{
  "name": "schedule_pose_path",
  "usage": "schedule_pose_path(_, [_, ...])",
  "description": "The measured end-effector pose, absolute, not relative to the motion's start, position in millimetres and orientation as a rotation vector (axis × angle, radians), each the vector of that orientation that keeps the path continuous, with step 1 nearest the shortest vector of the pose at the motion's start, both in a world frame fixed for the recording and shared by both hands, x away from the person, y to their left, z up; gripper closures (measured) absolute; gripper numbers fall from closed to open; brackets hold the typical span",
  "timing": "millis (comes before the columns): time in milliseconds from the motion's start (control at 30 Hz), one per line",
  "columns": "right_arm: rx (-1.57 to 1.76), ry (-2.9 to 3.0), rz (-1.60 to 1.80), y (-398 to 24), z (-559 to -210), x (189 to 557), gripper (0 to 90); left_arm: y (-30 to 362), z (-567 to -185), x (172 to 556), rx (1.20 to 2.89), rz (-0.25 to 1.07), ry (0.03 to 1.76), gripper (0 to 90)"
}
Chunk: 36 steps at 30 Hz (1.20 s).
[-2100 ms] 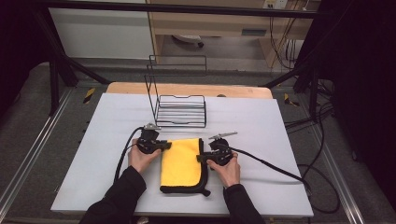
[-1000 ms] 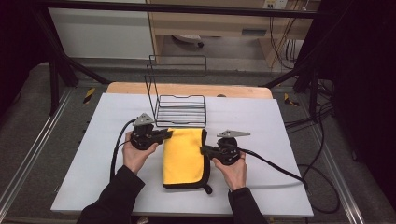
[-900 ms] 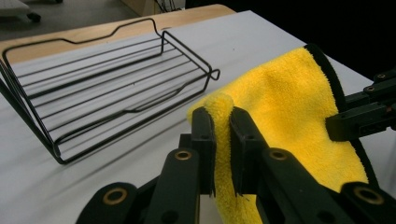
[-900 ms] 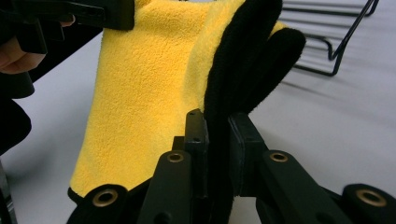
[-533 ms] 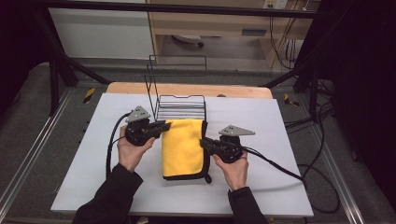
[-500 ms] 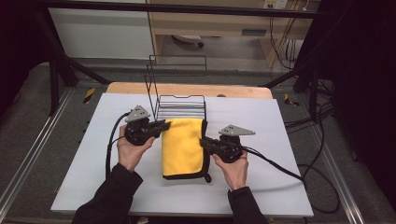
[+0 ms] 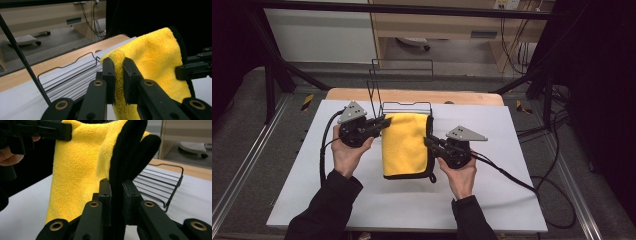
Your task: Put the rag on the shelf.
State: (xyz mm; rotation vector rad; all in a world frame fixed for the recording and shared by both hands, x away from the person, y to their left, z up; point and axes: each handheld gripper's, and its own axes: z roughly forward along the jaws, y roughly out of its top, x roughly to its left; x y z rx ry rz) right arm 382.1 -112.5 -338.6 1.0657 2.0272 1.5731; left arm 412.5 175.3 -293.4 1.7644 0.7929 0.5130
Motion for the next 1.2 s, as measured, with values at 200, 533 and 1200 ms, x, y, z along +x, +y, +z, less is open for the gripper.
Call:
schedule_pose_path(200, [1.029, 1.980, 1.598, -109.7, -325.1, 382.7, 79.7, 176.1, -279.2, 411.4, 1.710, 0.558, 0.775, 81.3])
schedule_pose_path(533, [0.971, 1.920, 1.620, -104.9, -304.6, 386.0, 79.7, 180.1, -259.7, 414.0, 1.637, 0.597, 0.755, 81.4])
schedule_pose_path(1200, [0.860, 1.810, 1.645, -87.8, -255.7, 405.5, 79.7, 195.3, -206.5, 431.1, 1.545, 0.687, 0.728, 81.4])
